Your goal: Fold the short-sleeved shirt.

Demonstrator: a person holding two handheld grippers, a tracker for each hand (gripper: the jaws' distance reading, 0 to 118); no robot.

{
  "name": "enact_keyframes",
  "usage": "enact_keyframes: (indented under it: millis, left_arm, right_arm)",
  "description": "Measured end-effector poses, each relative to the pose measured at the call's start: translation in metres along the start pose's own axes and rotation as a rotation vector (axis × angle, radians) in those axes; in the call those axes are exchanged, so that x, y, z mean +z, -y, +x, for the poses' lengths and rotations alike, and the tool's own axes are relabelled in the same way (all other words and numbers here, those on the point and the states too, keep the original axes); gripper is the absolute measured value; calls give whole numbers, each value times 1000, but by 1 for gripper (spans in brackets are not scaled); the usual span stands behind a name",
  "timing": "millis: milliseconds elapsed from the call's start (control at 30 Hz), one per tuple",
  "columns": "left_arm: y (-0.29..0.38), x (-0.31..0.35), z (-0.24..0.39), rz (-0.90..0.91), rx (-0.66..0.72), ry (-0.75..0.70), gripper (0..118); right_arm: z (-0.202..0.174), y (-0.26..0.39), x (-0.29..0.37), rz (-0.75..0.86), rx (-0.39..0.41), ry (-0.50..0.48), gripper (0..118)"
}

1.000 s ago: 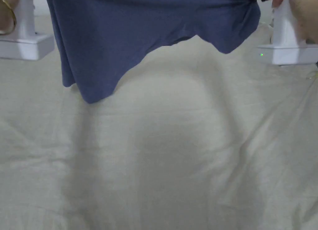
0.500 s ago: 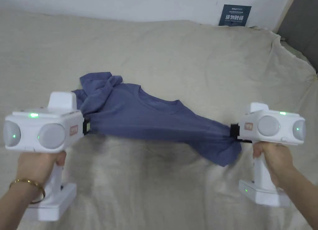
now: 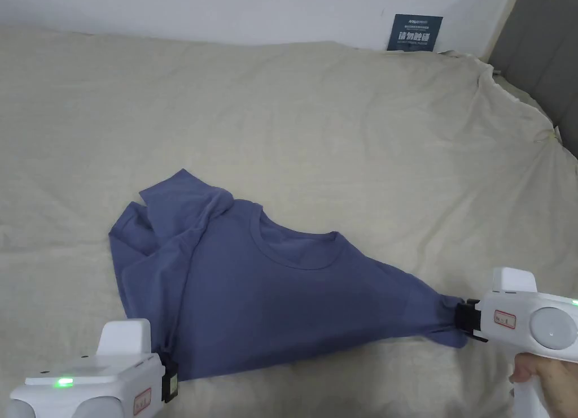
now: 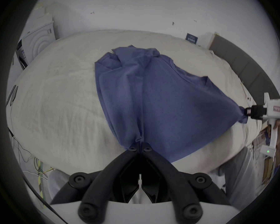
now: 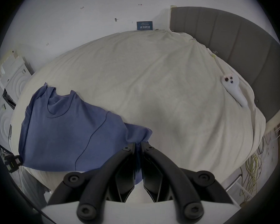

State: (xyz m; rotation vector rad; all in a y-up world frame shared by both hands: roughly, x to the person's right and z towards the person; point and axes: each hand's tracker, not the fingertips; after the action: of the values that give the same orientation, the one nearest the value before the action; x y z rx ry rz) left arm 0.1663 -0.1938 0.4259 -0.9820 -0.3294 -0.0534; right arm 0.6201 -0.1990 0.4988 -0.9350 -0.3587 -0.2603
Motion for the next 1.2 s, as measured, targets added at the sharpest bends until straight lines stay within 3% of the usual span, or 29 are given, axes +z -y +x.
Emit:
enact_keyframes:
  millis: [167,233,267,300,333,367,467,633,767,833,867,933,967,1000,1033,1100,1133,1167,1200]
  left_arm:
    - [5,4,-3,3,12,25,2]
    - [0,6,-12,-15,51,47,43]
    - [-4,10,-16,-1,78,50,75]
    - [-9,18,-23,43,121,55,106]
    - [-16,28,-28,106,168,69,116]
    - [-24,37,-34,154,206,86,118]
    - [-58,62,-47,291,296,132,118]
    - [-105,73,-45,600,204,22,118]
    - [-116,76,-22,781,106,-86,116]
    - [-114,74,-11,812,34,-152,104]
    - [-109,74,-6,818,4,-165,92]
    - [-101,73,3,828,-14,-179,57]
    - [-97,72,5,826,-15,-171,42]
    - [-93,71,4,822,-20,-164,22]
    - [-91,71,5,815,-21,-154,8]
    - [-85,69,6,802,-19,-134,1]
    - [-84,69,3,796,-16,-131,0]
    - [-83,68,3,770,-20,-127,0]
    - [-83,67,2,739,-28,-123,0]
  right_arm:
    - [5,9,-1,-6,-27,-18,5]
    - [3,7,3,-10,-8,-31,15]
    - [2,6,7,-1,0,-26,34]
    - [4,1,9,18,16,-8,74]
    - [5,-3,15,31,25,1,97]
    - [5,-8,23,51,25,-2,106]
    - [-3,-29,55,177,51,4,107]
    - [-36,-55,113,465,129,13,107]
    - [-62,-51,144,667,119,-42,113]
    - [-73,-43,150,727,133,-35,113]
    - [-77,-40,152,756,136,-25,112]
    - [-85,-34,154,777,127,-28,102]
    - [-83,-31,151,786,121,-34,92]
    - [-84,-29,152,790,110,-49,68]
    - [-86,-27,152,785,102,-65,45]
    - [-88,-25,147,771,94,-84,31]
    - [-90,-25,144,756,96,-79,23]
    - [-91,-24,141,747,99,-74,7]
    - [-91,-22,138,740,99,-82,1]
